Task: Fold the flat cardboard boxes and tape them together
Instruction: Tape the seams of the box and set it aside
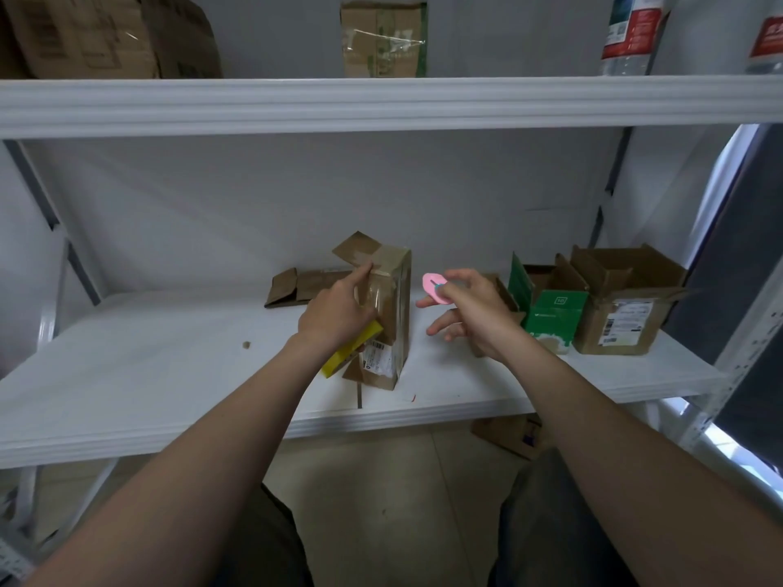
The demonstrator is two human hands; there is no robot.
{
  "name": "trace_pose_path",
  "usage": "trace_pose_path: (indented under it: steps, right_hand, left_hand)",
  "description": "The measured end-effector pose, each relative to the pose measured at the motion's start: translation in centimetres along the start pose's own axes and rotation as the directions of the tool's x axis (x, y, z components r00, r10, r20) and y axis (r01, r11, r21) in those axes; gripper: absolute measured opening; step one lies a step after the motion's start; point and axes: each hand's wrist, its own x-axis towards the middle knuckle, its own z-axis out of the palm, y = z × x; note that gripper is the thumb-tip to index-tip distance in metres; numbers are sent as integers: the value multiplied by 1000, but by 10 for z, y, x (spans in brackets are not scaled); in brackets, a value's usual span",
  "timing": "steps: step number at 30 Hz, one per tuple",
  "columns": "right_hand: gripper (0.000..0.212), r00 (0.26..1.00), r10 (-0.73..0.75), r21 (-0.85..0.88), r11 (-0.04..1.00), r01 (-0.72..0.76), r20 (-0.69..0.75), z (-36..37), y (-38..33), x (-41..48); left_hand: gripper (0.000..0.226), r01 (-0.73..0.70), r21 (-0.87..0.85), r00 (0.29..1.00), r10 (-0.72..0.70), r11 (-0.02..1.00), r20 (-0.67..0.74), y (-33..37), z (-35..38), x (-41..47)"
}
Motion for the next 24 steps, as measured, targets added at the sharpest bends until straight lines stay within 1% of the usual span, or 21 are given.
trace_pose_path:
  steps: [2, 4, 9, 12, 14, 17, 21, 24]
  right_hand:
    - [34, 998, -1, 10, 1000, 0, 59, 3, -2, 0]
    - [34, 996, -24, -37, 999, 28, 90, 6, -4, 0]
    - [22, 975, -179, -164, 966, 200, 131, 20, -12, -4]
    - [16, 969, -233, -265, 932, 246, 80, 30, -18, -2]
    - [15, 962, -267, -294, 917, 270, 51, 36, -21, 3]
    - [12, 943, -322, -312, 890, 332, 86, 45, -26, 10]
    - [28, 925, -368, -308, 873, 378, 93, 52, -35, 15]
    - [22, 925, -376, -322, 870, 374, 59, 55, -39, 20]
  left_hand:
    - [75, 2, 1, 1000, -2, 1000, -7, 0, 1, 0]
    - [75, 4, -2, 1000, -4, 1000, -11, -1, 3, -1]
    - [76, 0, -4, 1000, 0, 1000, -9, -2, 3, -1]
    - [74, -6, -14, 1000, 6, 1000, -12, -2, 3, -1]
    - [74, -4, -19, 1000, 4, 1000, -10, -3, 3, -2]
    - [75, -1, -34, 1000, 1, 999, -1, -3, 3, -3]
    - [75, 6, -82, 1000, -5, 997, 7, -2, 3, -4]
    - [75, -2, -95, 1000, 3, 995, 7, -3, 3, -5]
